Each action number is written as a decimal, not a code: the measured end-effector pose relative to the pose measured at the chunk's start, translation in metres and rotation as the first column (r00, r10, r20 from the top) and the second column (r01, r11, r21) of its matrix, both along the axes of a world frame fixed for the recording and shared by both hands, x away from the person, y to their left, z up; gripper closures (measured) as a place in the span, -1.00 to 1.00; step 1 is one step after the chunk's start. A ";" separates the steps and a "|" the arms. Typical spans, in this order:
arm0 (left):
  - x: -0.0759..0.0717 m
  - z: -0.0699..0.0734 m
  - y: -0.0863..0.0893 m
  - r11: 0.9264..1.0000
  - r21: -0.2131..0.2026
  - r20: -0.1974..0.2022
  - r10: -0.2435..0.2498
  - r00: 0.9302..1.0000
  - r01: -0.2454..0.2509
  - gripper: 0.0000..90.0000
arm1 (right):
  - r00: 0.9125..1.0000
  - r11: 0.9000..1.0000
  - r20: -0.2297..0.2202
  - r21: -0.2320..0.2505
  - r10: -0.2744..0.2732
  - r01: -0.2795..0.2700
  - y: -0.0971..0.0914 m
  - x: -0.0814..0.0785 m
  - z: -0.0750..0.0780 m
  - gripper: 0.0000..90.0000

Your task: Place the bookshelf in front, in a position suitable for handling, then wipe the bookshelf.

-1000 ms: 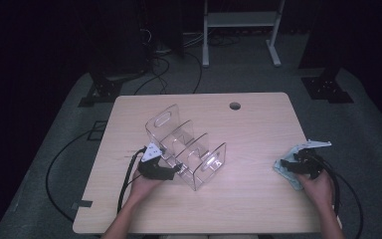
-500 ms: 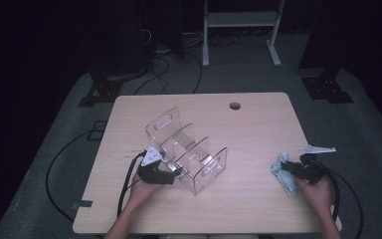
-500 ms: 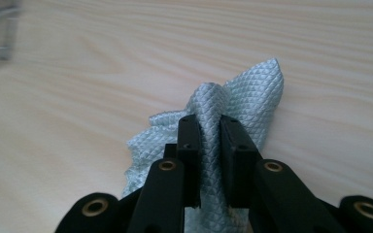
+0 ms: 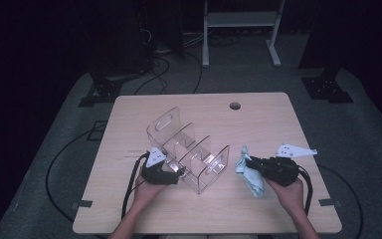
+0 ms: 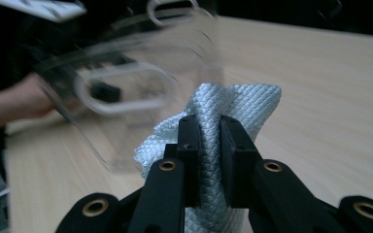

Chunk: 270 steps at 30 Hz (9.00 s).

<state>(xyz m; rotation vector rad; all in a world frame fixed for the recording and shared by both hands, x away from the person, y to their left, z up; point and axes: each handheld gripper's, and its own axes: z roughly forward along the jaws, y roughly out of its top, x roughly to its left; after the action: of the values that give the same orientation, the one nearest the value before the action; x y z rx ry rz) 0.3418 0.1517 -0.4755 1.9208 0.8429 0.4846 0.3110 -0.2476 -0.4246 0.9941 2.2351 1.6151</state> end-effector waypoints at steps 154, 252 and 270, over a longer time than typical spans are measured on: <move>-0.010 0.000 0.001 0.999 -0.012 0.023 0.048 0.999 -0.048 -0.82 | 0.982 0.975 0.008 -0.121 0.188 -0.186 0.102 -0.015 -0.026 0.76; -0.014 0.002 0.003 1.000 0.011 0.035 0.010 0.999 -0.010 -0.83 | 0.999 0.997 0.002 -0.059 -0.040 0.041 0.053 0.035 -0.031 0.76; -0.014 0.001 0.004 1.000 0.011 0.041 0.006 0.999 -0.007 -0.83 | 0.995 1.000 0.098 0.005 -0.020 0.019 0.051 0.027 0.010 0.76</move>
<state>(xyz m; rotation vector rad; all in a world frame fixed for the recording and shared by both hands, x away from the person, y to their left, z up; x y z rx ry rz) 0.3280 0.1552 -0.4742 1.9129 0.8221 0.5321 0.3384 -0.1961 -0.4147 0.9143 2.1525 1.6245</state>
